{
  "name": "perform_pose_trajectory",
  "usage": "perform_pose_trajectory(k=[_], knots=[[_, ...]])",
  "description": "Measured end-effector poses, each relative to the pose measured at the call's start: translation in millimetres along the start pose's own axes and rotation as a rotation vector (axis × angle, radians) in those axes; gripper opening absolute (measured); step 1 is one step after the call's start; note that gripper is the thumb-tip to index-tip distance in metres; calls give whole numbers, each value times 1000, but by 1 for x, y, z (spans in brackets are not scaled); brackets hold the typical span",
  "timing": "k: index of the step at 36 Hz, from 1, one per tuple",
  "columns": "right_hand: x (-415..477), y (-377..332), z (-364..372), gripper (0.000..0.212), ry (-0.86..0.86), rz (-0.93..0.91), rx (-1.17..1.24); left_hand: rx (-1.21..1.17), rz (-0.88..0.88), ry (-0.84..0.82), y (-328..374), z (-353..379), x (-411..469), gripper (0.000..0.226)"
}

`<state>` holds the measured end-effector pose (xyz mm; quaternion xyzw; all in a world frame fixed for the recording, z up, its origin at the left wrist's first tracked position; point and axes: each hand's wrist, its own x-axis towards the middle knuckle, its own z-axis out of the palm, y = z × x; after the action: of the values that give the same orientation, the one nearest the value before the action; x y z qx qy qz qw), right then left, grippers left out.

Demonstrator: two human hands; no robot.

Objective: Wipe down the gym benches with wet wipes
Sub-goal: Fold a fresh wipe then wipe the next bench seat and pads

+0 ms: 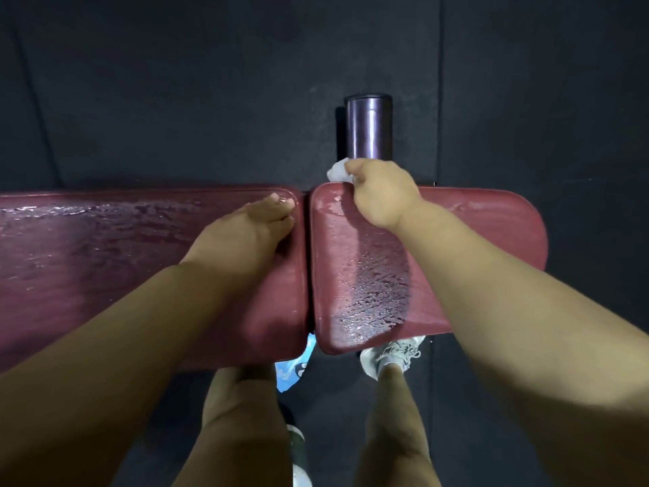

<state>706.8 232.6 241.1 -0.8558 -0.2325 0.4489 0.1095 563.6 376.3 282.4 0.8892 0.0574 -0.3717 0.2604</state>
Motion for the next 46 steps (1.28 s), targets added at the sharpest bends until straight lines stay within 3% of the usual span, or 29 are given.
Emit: perform_pose_trajectory(k=[8, 16, 19, 24, 32, 38, 41, 46], knots=[[-4, -6, 9, 42, 55, -35, 10, 55, -44, -52, -17, 8, -8, 51], [-20, 11, 2, 39, 133, -237, -113, 80, -226, -39, 3, 29, 3, 58], [-26, 21, 6, 43, 202, -276, -155, 8, -340, -30, 6, 40, 8, 73], [-33, 30, 14, 37, 323, -320, -162, 58, -333, 47, 13, 51, 11, 66], [-42, 30, 17, 32, 328, -289, -171, 1, -448, 111, 32, 49, 6, 69], [-39, 28, 25, 26, 388, -206, -124, -46, -375, 144, 17, 56, 7, 69], [-37, 16, 32, 38, 397, -101, -140, -187, -353, 95, 4, 49, 6, 79], [-37, -15, 40, 43, 447, 53, -51, -202, -200, 186, -23, 42, -16, 80]])
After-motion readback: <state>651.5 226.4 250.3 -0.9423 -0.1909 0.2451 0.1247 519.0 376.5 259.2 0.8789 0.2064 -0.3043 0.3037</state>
